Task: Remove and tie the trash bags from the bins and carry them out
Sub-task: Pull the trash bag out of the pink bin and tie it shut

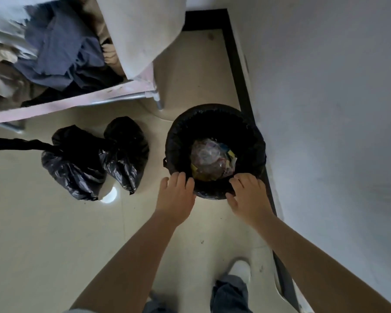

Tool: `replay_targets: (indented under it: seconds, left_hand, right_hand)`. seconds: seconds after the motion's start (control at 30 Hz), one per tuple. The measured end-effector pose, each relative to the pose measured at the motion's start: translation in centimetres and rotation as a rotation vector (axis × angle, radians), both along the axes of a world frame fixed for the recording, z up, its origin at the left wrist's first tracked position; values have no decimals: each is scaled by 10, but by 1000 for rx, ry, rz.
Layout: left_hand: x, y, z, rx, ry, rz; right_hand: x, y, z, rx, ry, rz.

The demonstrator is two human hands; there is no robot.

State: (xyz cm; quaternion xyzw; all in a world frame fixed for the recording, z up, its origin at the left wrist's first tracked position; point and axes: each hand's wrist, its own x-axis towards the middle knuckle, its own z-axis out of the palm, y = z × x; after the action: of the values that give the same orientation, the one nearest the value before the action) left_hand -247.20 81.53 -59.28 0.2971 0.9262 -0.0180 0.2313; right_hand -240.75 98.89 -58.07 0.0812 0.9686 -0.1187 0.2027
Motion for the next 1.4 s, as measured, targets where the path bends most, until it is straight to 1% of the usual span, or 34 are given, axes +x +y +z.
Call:
replay_targets:
  seconds: [0.13, 0.17, 0.23, 0.27, 0.33, 0.4, 0.5, 0.57, 0.6, 0.67, 0.7, 0.77, 0.83, 0.87, 0.97, 1.0, 1.03, 1.1, 1.13, 1.17, 1.23, 1.3, 1.33, 1.4]
  left_hand:
    - [-11, -2, -40, 69, 52, -106]
    - [-18, -5, -45, 118, 103, -168]
    - [-34, -9, -59, 235, 265, -310]
    - [-42, -10, -64, 255, 328, -378]
    - [-53, -9, -72, 190, 263, -456]
    - [-60, -4, -82, 162, 199, -434]
    - [-64, 4, -90, 227, 188, -374]
    - [-67, 5, -88, 305, 122, -341]
    - [-67, 4, -86, 368, 64, -327]
    - [-68, 2, -82, 491, -42, -279]
    - [-67, 0, -81, 513, -73, -264]
    - [-63, -2, -79, 499, -71, -248]
    - [-61, -2, -80, 505, -35, -197]
    - [-61, -1, -82, 508, 20, -154]
    - [-66, -1, -85, 435, 328, 21]
    - [-67, -1, -84, 412, 407, 91]
    - [-68, -3, -83, 392, 455, 148]
    - [-67, -5, -81, 373, 464, 207]
    - [-65, -6, -80, 371, 450, 210]
    - [-62, -6, -80, 363, 440, 187]
    - [-55, -4, -79, 317, 427, 87]
    - [-47, 1, -79, 208, 391, 21]
    - [-44, 4, -78, 156, 365, 24]
    - [-44, 10, -76, 145, 334, 82]
  right_hand:
    - [2, 18, -48, -54, -144, 234]
    - [-3, 21, -54, -74, -155, 265]
    - [-16, 25, -61, -133, -145, 314]
    - [-23, 26, -63, -178, -143, 326]
    - [-35, 29, -65, -266, -155, 306]
    - [-42, 30, -65, -292, -168, 310]
    - [-48, 32, -72, -348, -170, 305]
    - [-50, 33, -74, -378, -134, 262]
    - [-52, 35, -76, -390, -76, 225]
    - [-57, 37, -80, -414, 126, 134]
    - [-59, 36, -83, -421, 233, 72]
    - [-66, 32, -91, -380, 383, -40]
    - [-73, 24, -98, -273, 417, -78]
    - [-75, 21, -99, -236, 432, -76]
    - [-70, 19, -87, -203, 511, -13]
    - [-65, 22, -83, -130, 506, 43]
    - [-59, 25, -81, -6, 475, 103]
    - [-42, 34, -78, 237, 415, 156]
    - [-34, 40, -77, 304, 434, 141]
    - [-27, 46, -75, 333, 479, 109]
    - [-17, 57, -72, 322, 545, 17]
    - [-11, 60, -68, 321, 556, -17]
    - [-10, 60, -69, 348, 576, -5]
    - [-12, 62, -74, 369, 574, -14]
